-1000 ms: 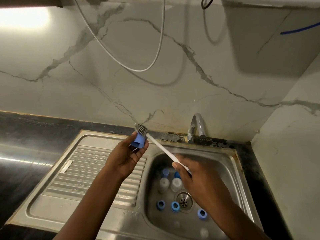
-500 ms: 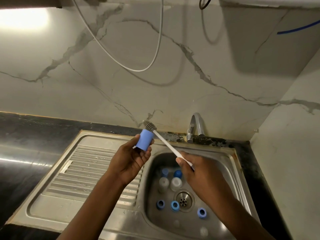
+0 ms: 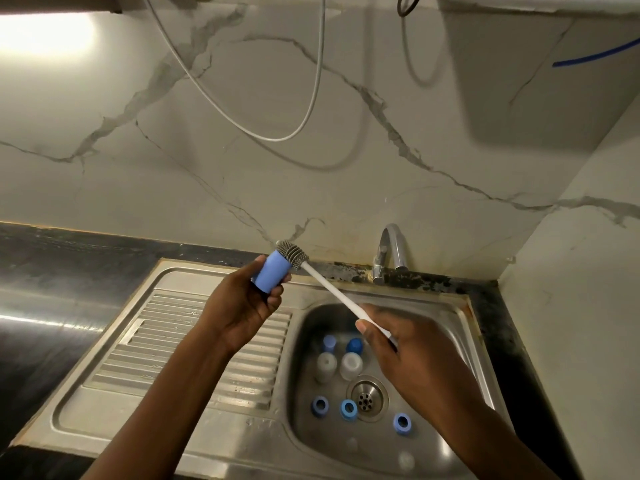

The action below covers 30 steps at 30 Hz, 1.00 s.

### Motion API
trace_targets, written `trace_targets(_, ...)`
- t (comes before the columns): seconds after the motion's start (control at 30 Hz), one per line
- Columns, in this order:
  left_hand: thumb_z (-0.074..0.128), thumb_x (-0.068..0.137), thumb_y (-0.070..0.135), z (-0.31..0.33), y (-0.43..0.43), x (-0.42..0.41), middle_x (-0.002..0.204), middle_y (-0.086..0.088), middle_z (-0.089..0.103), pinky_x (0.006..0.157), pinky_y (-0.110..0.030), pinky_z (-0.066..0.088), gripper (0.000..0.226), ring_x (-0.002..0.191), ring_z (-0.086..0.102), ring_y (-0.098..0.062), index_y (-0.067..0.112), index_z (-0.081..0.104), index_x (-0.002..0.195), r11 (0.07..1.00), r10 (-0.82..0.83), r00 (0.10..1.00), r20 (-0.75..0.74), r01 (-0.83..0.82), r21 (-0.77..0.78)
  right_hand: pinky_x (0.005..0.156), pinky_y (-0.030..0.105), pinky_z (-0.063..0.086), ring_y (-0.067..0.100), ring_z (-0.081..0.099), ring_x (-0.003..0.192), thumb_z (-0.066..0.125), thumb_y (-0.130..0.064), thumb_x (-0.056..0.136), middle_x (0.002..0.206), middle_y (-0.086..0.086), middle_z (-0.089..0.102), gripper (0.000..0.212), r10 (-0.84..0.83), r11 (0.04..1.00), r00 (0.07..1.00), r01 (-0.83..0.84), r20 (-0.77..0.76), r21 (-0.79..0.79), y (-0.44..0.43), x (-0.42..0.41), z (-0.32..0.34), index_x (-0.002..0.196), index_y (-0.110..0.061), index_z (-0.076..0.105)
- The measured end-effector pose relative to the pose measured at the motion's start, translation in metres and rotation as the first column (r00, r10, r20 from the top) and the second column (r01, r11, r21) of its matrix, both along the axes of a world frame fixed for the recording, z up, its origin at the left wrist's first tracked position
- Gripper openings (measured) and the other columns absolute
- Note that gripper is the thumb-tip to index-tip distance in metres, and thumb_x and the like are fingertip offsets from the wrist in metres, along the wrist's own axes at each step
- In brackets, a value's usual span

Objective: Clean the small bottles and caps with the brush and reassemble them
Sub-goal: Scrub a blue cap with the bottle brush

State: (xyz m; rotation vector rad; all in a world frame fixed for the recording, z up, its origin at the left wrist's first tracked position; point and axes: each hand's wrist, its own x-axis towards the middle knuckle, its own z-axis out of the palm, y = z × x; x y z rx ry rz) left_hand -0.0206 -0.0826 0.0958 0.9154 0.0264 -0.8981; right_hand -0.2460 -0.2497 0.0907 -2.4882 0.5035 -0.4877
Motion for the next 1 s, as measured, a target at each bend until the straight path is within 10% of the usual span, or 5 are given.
trace_targets(1.0,0.061,0.090,0.023,0.003,0.010,0.001,0.096,-0.025,0.069,0.056,-0.023,0.057,0.049,0.066,0.064,-0.020,0.001,0.055,0.133,0.994,0.082,0.995,-0.049,-0.085,-0.062,0.055,0.018,0.051,-0.003,0.065,0.073,0.036,-0.062,0.098,0.056,-0.016,0.050,0.054,0.037,0.998,0.997,-0.034,-0.062,0.048,0.013,-0.005,0.008,0.139,-0.037,0.061)
